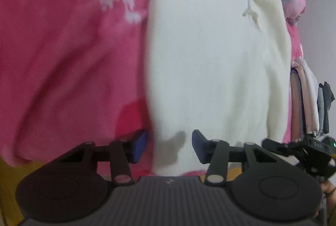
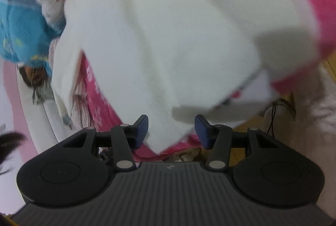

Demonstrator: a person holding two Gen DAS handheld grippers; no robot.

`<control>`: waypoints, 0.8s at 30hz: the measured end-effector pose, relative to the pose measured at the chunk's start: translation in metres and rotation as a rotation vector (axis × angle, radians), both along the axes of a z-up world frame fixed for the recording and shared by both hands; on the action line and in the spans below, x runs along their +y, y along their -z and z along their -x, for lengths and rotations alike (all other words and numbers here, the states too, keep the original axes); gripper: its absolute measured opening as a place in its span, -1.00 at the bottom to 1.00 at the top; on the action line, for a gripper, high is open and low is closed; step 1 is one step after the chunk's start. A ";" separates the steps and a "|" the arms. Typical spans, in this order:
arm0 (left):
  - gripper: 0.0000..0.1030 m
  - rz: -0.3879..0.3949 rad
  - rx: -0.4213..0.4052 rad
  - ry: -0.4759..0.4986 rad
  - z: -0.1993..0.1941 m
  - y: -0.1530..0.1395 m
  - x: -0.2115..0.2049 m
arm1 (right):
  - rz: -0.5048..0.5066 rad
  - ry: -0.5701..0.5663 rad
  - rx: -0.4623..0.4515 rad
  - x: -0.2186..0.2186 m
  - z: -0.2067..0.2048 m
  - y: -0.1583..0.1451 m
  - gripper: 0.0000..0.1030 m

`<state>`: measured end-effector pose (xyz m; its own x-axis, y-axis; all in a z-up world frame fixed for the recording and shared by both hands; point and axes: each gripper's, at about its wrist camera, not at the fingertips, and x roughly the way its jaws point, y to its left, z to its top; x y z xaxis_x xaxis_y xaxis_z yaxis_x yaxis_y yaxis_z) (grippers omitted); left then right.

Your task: Fold clothes

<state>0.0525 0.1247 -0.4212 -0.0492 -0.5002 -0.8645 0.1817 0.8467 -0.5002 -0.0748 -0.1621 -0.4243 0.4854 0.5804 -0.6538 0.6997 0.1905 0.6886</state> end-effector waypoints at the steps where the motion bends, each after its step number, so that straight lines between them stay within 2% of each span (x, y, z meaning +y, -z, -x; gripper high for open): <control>1: -0.19 -0.009 0.000 -0.011 0.002 0.003 -0.003 | 0.002 0.018 0.012 -0.002 0.009 0.000 -0.06; 3: -0.42 -0.027 -0.002 -0.041 0.002 0.005 -0.006 | 0.007 0.048 0.022 -0.006 0.023 0.003 -0.06; 4: -0.72 -0.026 0.000 -0.057 0.001 0.004 -0.005 | 0.010 0.059 0.023 -0.009 0.028 0.005 -0.06; 5: -0.83 -0.024 -0.001 -0.066 0.001 0.002 -0.006 | 0.013 0.066 0.022 -0.010 0.030 0.006 -0.06; 7: -0.86 -0.022 -0.008 -0.074 0.002 -0.008 -0.007 | 0.019 0.080 0.020 -0.013 0.034 0.008 -0.06; 10: -0.88 -0.007 -0.028 -0.065 0.001 -0.043 -0.005 | 0.044 0.102 0.003 -0.022 0.043 0.004 -0.06; 13: -0.88 -0.044 -0.099 -0.031 -0.008 -0.078 0.004 | 0.100 0.127 -0.016 -0.038 0.056 -0.007 -0.06; 14: -0.88 -0.067 -0.113 -0.021 -0.012 -0.081 0.009 | 0.122 0.134 -0.019 -0.045 0.061 -0.009 -0.06; 19: -0.87 -0.204 -0.132 0.020 -0.036 -0.064 0.036 | 0.290 0.151 0.006 -0.090 0.074 -0.015 -0.06; 22: -0.87 -0.262 -0.128 0.064 -0.036 -0.047 0.026 | 0.469 0.134 -0.035 -0.122 0.061 -0.030 -0.06; 24: -0.86 -0.296 -0.109 0.076 -0.033 -0.036 0.018 | 0.549 0.107 -0.061 -0.142 0.048 -0.034 -0.06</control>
<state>0.0860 0.1430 -0.3847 0.0241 -0.2243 -0.9742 0.2884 0.9346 -0.2081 -0.1228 -0.3045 -0.3902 0.5690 0.1080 -0.8152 0.6970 0.4628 0.5478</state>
